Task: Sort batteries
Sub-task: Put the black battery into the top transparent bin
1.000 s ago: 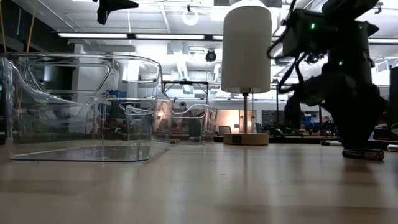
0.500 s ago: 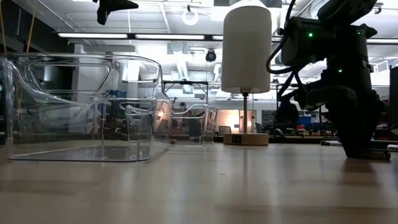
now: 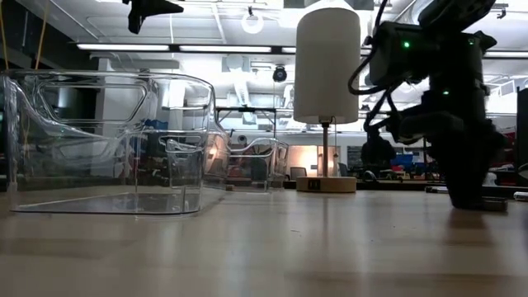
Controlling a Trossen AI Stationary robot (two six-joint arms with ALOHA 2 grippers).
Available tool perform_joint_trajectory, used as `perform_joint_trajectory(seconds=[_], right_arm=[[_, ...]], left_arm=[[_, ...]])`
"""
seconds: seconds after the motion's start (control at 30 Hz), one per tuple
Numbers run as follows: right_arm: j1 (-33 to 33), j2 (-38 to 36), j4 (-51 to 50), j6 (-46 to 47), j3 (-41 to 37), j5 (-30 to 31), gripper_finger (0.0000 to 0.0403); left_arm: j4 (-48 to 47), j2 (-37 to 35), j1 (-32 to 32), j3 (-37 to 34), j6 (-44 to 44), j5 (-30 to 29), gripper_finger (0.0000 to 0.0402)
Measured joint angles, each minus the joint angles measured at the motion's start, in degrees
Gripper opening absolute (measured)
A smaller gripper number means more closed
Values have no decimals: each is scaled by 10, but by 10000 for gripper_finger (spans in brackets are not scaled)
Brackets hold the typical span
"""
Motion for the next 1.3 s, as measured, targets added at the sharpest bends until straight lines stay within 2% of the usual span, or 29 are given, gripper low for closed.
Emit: perform_joint_trajectory(seconds=[0.1, 0.2, 0.33, 0.4, 0.67, 0.9, 1.3], right_arm=[[-1, -1, 6, 0, 12, 32, 58], [-2, 2, 7, -1, 28, 38, 43], [-11, 3, 9, -22, 48, 42, 4], [-19, 2, 3, -29, 52, 43, 1], [-38, 1, 6, -45, 49, 4, 22], [-36, 3, 17, -45, 32, 2, 32], [-36, 20, 11, -45, 29, 2, 125]], left_arm=[[0, 0, 0, 0, 0, 0, 106], [0, 0, 0, 0, 0, 0, 106], [0, 0, -1, 0, 1, -3, 106], [1, 0, 0, 0, 1, -5, 106], [0, 0, 0, 0, 0, -7, 106], [-1, 0, 0, 0, 0, -7, 106], [-1, 0, 0, 0, 0, -7, 106]])
